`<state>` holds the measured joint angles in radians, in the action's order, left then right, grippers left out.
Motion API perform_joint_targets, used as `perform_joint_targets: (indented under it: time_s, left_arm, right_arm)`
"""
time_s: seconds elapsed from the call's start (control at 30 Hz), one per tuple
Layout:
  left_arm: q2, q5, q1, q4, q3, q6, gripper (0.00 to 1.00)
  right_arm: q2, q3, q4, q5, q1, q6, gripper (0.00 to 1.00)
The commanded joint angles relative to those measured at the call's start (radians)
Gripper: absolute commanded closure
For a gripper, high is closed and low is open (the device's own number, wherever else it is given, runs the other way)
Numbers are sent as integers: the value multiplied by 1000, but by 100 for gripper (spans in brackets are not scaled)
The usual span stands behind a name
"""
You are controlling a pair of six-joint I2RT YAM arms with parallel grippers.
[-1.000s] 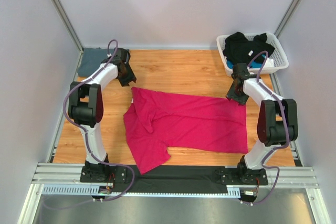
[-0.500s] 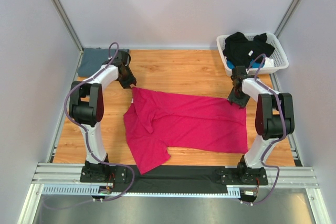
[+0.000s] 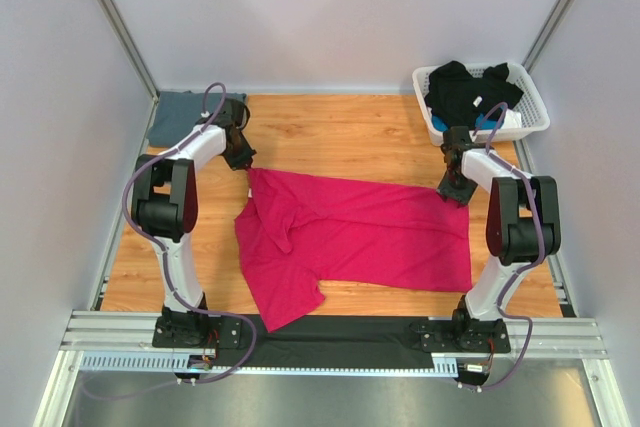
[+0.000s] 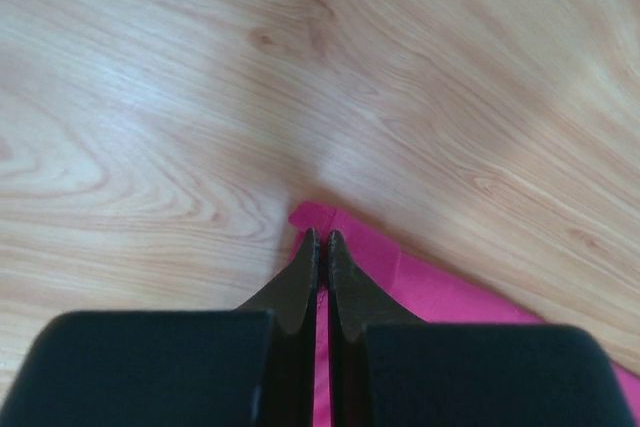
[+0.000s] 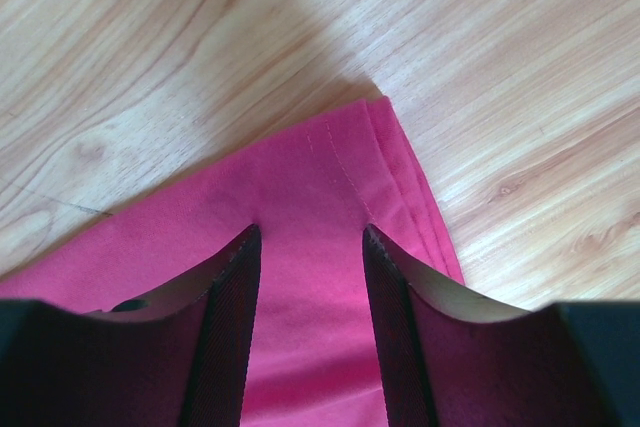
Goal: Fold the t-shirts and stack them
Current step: Fold the tshirt
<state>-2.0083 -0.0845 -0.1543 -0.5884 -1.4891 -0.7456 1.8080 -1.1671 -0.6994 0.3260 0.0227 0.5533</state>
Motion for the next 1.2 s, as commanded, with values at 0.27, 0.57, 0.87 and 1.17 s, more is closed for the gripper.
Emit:
perform_joint_targets:
  time_s: [0.27, 0.57, 0.87, 1.17]
  left_arm:
    - [89, -87, 31, -41, 27, -97, 100]
    - [111, -28, 61, -1, 58, -83, 100]
    - [126, 19, 61, 36, 79, -51, 80]
    - [207, -3, 61, 59, 110, -15, 65]
  right_arm:
    - [39, 0, 18, 57, -12, 11, 67]
    - [24, 6, 26, 41, -13, -1, 71]
    - [2, -23, 29, -5, -13, -39, 70]
    - [-27, -40, 23, -41, -13, -59, 69]
